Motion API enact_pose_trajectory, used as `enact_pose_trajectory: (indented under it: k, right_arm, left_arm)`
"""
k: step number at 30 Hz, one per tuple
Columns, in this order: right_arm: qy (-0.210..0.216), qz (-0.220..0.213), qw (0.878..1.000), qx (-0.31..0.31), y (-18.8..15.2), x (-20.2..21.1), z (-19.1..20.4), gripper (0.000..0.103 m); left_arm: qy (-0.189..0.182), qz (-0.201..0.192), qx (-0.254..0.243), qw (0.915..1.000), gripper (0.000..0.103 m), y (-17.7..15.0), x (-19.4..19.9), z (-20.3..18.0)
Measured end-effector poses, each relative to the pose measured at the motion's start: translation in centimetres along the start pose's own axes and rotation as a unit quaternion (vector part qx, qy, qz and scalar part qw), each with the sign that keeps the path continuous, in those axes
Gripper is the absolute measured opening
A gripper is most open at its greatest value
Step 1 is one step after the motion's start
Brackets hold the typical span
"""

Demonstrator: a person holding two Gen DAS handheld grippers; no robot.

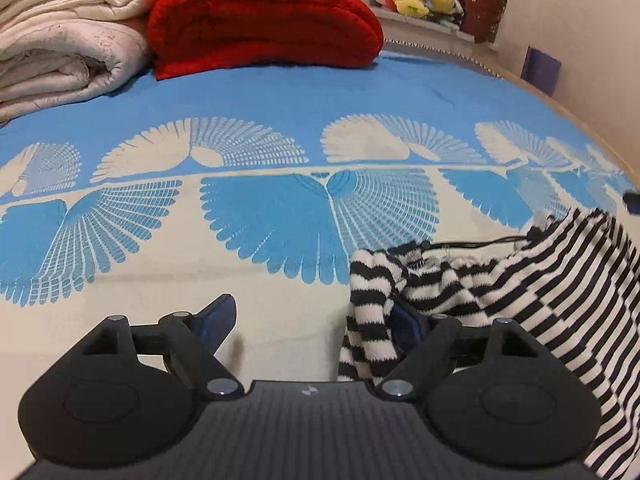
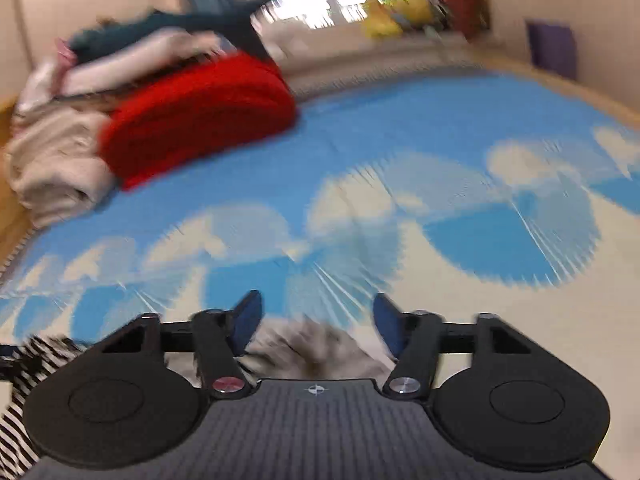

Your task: Fold small clothes

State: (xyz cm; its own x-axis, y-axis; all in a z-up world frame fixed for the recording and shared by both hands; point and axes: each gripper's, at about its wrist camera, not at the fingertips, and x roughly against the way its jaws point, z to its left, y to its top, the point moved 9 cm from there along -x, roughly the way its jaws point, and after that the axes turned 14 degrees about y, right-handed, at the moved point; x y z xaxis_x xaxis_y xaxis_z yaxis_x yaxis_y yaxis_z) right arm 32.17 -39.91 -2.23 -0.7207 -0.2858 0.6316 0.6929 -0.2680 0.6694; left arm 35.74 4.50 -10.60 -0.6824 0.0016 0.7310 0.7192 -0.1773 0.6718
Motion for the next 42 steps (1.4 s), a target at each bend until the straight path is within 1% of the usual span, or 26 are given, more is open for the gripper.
enact_pose_trajectory:
  k: [1,2,3,4,5,6,7,8,11,13,15,17,19,20,21,23,25,27,29,30,31,33,35,37,39,42]
  right_arm:
    - [0.000,0.018,1.000,-0.001,-0.8,-0.7,-0.4,0.044]
    - [-0.014,0.034,0.999,0.003,-1.6,-1.6,-1.0,0.041]
    - [-0.055,0.048,0.997,0.011,-2.3,-2.6,-2.0,0.028]
    - [-0.093,0.055,0.994,0.011,-2.7,-3.4,-3.3,0.019]
    - [-0.112,0.052,0.992,-0.005,-2.8,-4.0,-4.4,0.019]
    - [-0.102,0.039,0.993,-0.045,-2.9,-4.3,-5.1,0.019]
    - [-0.098,0.032,0.992,-0.069,-2.8,-4.4,-5.5,0.020]
    - [-0.096,0.029,0.992,-0.077,-2.6,-4.3,-5.6,0.020]
    - [-0.081,0.015,0.994,-0.067,-1.9,-2.9,-4.7,0.027]
    - [-0.071,0.000,0.995,-0.065,-1.5,-0.7,-3.8,0.048]
    - [-0.089,-0.044,0.993,-0.058,-0.3,3.3,-2.8,0.060]
    - [-0.108,-0.092,0.988,-0.059,0.2,7.4,-1.4,0.068]
    - [-0.097,-0.128,0.984,-0.078,-0.8,11.1,0.2,0.083]
    - [-0.084,-0.137,0.983,-0.086,-1.8,12.4,1.1,0.084]
    - [-0.071,-0.137,0.984,-0.088,-3.3,13.6,2.3,0.084]
    - [-0.069,-0.117,0.988,-0.066,-6.6,14.7,4.8,0.085]
    - [-0.081,-0.082,0.993,-0.033,-10.5,14.7,7.2,0.086]
    - [-0.078,-0.046,0.996,-0.006,-14.3,13.9,9.4,0.087]
    - [-0.075,0.002,0.997,0.012,-17.3,12.9,11.0,0.088]
    - [-0.070,0.011,0.997,0.025,-18.2,12.7,12.0,0.088]
    - [-0.067,0.017,0.997,0.042,-18.9,12.5,12.7,0.087]
    - [-0.077,0.023,0.994,0.077,-19.7,12.4,13.5,0.088]
    - [-0.087,0.025,0.992,0.090,-20.2,12.4,13.5,0.088]
    - [-0.093,0.022,0.990,0.102,-20.5,12.6,13.6,0.088]
    - [-0.098,0.019,0.988,0.120,-20.9,13.0,13.7,0.088]
    - [-0.092,0.022,0.987,0.129,-21.5,13.0,14.1,0.088]
  left_arm:
    - [0.002,0.003,-0.006,1.0000,0.085,-0.2,-0.1,-0.3]
    - [0.004,0.004,-0.011,0.9999,0.085,-0.3,-0.3,-0.6]
    - [0.008,0.007,-0.017,0.9998,0.085,-0.4,-0.5,-0.8]
    - [0.016,0.009,-0.024,0.9995,0.086,-0.6,-0.8,-1.0]
    - [0.025,0.013,-0.029,0.9992,0.087,-0.8,-1.2,-1.1]
    - [0.028,0.016,-0.028,0.9991,0.090,-1.0,-1.5,-1.1]
    - [0.030,0.019,-0.024,0.9991,0.091,-1.1,-1.8,-1.1]
    - [0.030,0.022,-0.022,0.9991,0.091,-1.1,-2.0,-1.0]
    - [0.025,0.019,-0.013,0.9994,0.091,-0.7,-1.7,-0.8]
    - [0.017,0.010,-0.008,0.9998,0.091,-0.3,-0.6,-0.7]
    - [0.010,0.000,-0.012,0.9999,0.091,-0.1,1.0,-0.8]
    - [0.019,-0.017,-0.028,0.9993,0.092,-0.2,3.3,-0.9]
    - [0.034,-0.030,-0.051,0.9977,0.094,-0.8,6.0,-1.2]
    - [0.041,-0.031,-0.056,0.9971,0.096,-1.2,7.2,-1.4]
    - [0.050,-0.034,-0.053,0.9967,0.103,-1.6,8.7,-1.5]
    - [0.065,-0.042,-0.035,0.9964,0.103,-2.6,11.5,-1.7]
    - [0.064,-0.040,-0.009,0.9971,0.103,-4.3,14.1,-2.4]
    - [0.054,-0.039,0.021,0.9975,0.103,-6.7,16.2,-3.4]
    - [0.058,-0.032,0.041,0.9970,0.103,-9.1,17.5,-4.3]
    - [0.061,-0.030,0.051,0.9964,0.103,-10.4,18.0,-4.7]
    - [0.064,-0.028,0.061,0.9957,0.103,-11.5,18.3,-5.0]
    - [0.067,-0.028,0.083,0.9939,0.103,-13.6,18.9,-5.5]
    - [0.081,-0.031,0.094,0.9919,0.103,-15.2,19.1,-5.7]
    - [0.105,-0.031,0.081,0.9906,0.103,-16.2,19.0,-6.0]
    - [0.124,-0.047,0.062,0.9893,0.103,-16.4,19.3,-6.2]
    - [0.134,-0.064,0.056,0.9874,0.103,-16.8,20.0,-6.3]
